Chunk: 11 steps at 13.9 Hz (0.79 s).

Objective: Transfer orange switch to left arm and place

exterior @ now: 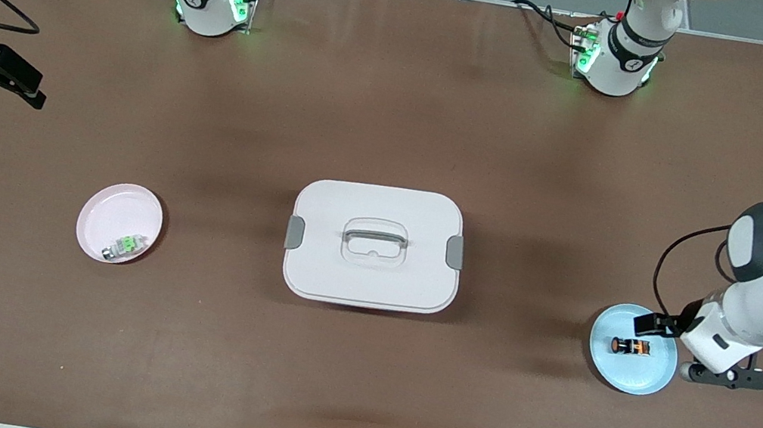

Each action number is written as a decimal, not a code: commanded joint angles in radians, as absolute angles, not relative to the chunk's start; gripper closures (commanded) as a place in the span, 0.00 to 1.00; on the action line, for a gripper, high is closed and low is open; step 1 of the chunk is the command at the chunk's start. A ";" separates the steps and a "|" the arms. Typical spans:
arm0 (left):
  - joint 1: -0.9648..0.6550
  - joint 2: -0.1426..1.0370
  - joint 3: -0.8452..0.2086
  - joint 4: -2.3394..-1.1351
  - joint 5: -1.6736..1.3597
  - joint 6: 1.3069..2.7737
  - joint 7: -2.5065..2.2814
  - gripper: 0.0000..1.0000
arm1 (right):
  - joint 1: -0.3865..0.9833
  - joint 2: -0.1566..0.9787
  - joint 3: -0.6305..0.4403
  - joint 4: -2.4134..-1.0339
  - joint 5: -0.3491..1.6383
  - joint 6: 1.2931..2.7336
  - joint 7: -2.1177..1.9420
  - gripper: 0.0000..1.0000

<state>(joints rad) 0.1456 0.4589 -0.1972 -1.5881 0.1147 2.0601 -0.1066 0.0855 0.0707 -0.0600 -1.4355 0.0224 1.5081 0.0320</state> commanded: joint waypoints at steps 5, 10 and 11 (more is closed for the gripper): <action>0.155 0.224 -0.202 -1.712 0.112 1.979 -0.091 0.00 | 0.097 0.054 -0.057 -1.440 0.003 1.508 0.043 0.00; 0.156 0.029 -0.201 -1.848 0.026 1.979 -0.092 0.00 | 0.094 0.052 -0.060 -1.439 -0.008 1.511 0.037 0.00; 0.153 0.006 -0.201 -1.862 0.026 1.977 -0.095 0.00 | 0.091 0.052 -0.061 -1.439 -0.003 1.511 0.038 0.00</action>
